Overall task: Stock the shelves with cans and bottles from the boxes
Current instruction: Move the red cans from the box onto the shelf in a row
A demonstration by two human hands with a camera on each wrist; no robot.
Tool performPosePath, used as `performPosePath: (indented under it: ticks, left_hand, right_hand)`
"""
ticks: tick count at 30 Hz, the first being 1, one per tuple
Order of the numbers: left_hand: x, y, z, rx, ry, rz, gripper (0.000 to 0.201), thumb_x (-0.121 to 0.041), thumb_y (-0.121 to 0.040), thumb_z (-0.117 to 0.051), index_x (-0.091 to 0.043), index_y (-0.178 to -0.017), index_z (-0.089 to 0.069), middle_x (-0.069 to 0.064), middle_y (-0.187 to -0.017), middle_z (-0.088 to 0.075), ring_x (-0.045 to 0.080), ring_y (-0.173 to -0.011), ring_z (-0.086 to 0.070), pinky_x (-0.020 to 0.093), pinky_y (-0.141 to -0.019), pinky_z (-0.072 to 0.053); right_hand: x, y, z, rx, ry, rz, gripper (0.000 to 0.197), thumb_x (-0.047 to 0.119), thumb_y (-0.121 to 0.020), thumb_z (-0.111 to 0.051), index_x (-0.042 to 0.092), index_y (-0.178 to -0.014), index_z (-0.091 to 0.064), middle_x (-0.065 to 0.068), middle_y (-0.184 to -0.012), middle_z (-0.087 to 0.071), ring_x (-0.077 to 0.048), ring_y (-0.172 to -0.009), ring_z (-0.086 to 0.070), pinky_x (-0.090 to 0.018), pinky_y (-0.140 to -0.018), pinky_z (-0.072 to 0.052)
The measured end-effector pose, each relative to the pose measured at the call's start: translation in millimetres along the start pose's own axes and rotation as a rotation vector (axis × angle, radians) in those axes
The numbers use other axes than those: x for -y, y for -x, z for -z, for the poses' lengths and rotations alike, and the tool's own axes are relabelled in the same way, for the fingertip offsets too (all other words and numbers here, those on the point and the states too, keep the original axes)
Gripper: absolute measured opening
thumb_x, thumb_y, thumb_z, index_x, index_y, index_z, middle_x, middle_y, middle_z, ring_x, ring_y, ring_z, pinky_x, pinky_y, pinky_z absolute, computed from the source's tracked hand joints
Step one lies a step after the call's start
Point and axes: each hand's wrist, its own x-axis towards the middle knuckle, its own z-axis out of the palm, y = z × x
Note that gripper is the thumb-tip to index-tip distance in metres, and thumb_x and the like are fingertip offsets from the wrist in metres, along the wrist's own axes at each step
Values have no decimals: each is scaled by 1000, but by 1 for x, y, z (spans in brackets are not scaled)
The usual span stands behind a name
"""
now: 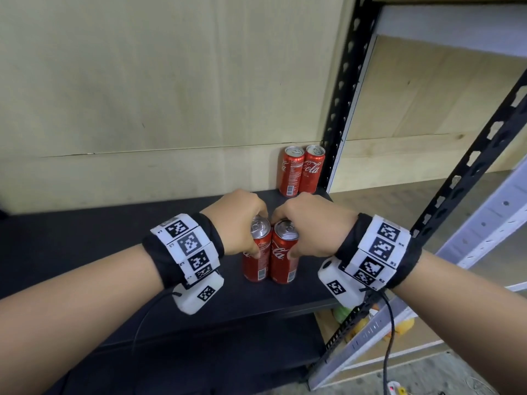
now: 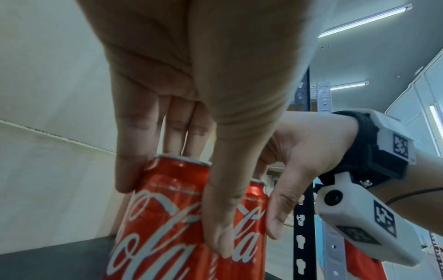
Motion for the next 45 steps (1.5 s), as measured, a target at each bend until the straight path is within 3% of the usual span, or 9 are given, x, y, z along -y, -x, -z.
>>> performPosePath:
  ticks: [10,16,20,26,29,31,35,39,45]
  left_hand:
    - [13,-50,10,-70,-6,73,72,-37,-57,-97,-14,-119,-68,2,-110,-68,19,-93,-66,34,-80,-58]
    - [18,-80,16,-88,-20,112,74,-35,-55,-99,-15,-120,-68,3,-113,-67,22,-96,-67,37,-84,-59]
    - [21,-98,21,-105,-2,139,71,-32,-55,-99,-15,-116,-68,2,-111,-68,22,-93,-67,33,-80,-58]
    - [24,-118,25,-165,-14,167,68,-32,-59,-97,-13,-117,-68,5,-113,-67,24,-98,-67,33,-83,-56]
    - [27,-125,26,-167,-35,183,50,-32,-64,-95,-10,-102,-71,6,-99,-68,25,-89,-67,32,-74,-55]
    - [31,-130,25,-181,-48,188,39,-29,-66,-93,-9,-90,-70,6,-88,-67,26,-80,-66,29,-66,-50]
    - [42,-141,18,-267,-49,183,31,-23,-74,-85,-10,-96,-68,7,-95,-67,28,-87,-67,29,-67,-44]
    - [51,-152,14,-317,-50,174,32,-21,-77,-80,-11,-105,-66,8,-104,-66,29,-94,-66,32,-75,-49]
    - [60,-162,16,-312,-13,162,27,-18,-78,-80,-8,-100,-68,8,-99,-67,27,-90,-66,34,-76,-53]
  right_hand:
    - [-18,-48,7,-53,-14,-134,62,40,-66,-91,16,-120,-69,-1,-110,-71,-21,-96,-68,-35,-80,-60]
    - [-30,-77,11,-78,-58,-226,51,31,-66,-92,10,-108,-70,-3,-93,-70,-20,-81,-68,-35,-73,-62]
    - [-39,-93,17,-96,-66,-261,43,26,-69,-90,9,-102,-68,-6,-94,-70,-21,-81,-68,-36,-73,-62]
    - [-49,-114,21,-124,-66,-260,32,19,-71,-86,8,-96,-69,-5,-86,-67,-21,-74,-62,-29,-64,-53]
    - [-51,-123,20,-173,-33,-247,21,16,-75,-79,9,-91,-68,-3,-78,-58,-22,-79,-61,-29,-67,-48]
    - [-53,-128,19,-192,-29,-235,17,17,-76,-75,11,-89,-65,-4,-81,-60,-23,-82,-60,-30,-68,-46]
    - [-56,-136,16,-222,-46,-225,16,18,-81,-70,13,-94,-62,-6,-94,-63,-24,-88,-61,-32,-73,-49]
    - [-58,-144,11,-256,-71,-203,15,16,-83,-68,17,-94,-57,-7,-104,-64,-27,-98,-62,-34,-80,-50]
    - [-61,-156,11,-268,-46,-195,20,15,-86,-66,12,-106,-64,-10,-109,-64,-30,-104,-62,-35,-79,-47]
